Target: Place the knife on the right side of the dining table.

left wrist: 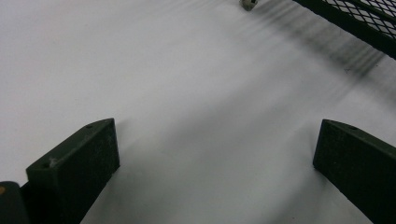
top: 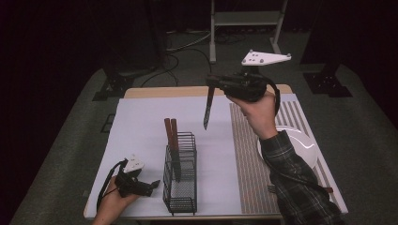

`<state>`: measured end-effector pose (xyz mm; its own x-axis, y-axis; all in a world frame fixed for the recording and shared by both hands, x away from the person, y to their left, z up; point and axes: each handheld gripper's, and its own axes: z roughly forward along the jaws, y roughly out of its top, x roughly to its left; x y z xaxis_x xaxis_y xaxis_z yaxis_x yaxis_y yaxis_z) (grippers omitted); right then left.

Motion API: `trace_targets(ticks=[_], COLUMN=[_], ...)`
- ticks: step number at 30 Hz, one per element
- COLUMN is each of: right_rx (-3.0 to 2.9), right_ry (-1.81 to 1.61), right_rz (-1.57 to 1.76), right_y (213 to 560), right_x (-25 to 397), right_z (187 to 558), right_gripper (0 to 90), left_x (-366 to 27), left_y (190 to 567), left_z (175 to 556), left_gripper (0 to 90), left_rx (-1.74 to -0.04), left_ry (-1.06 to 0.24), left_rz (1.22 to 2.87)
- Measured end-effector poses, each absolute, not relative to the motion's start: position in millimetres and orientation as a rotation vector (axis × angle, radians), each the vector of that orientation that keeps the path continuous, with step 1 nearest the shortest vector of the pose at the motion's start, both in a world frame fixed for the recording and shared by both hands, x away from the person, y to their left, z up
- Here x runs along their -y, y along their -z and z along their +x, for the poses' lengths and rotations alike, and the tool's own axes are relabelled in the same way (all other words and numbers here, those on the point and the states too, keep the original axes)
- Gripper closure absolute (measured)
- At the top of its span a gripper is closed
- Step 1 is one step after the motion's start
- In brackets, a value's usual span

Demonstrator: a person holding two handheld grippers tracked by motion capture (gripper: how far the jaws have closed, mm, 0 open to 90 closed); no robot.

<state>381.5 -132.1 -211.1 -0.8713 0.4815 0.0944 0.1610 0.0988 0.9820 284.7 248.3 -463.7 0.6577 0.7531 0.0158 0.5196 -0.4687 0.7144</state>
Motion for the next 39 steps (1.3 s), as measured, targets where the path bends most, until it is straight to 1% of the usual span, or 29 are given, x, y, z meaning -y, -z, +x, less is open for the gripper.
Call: trace_targets(ticks=[12,30,39], right_rx=[-2.052,-1.913,-1.875], right_ry=[-1.758,-1.637,-1.564], right_rz=[0.738,0.943,1.009], right_y=[230,277,298], right_x=[156,210,227], right_z=[399,432,443], right_gripper=[79.4,79.4,79.4], left_x=[-248,-248,-248], left_y=[464,464,464], left_z=[285,285,285], left_gripper=[0.0,0.0,0.0], left_rx=[-0.982,-0.98,-0.979], left_ry=[-0.433,-0.437,-0.436], left_rz=[2.174,2.172,2.175])
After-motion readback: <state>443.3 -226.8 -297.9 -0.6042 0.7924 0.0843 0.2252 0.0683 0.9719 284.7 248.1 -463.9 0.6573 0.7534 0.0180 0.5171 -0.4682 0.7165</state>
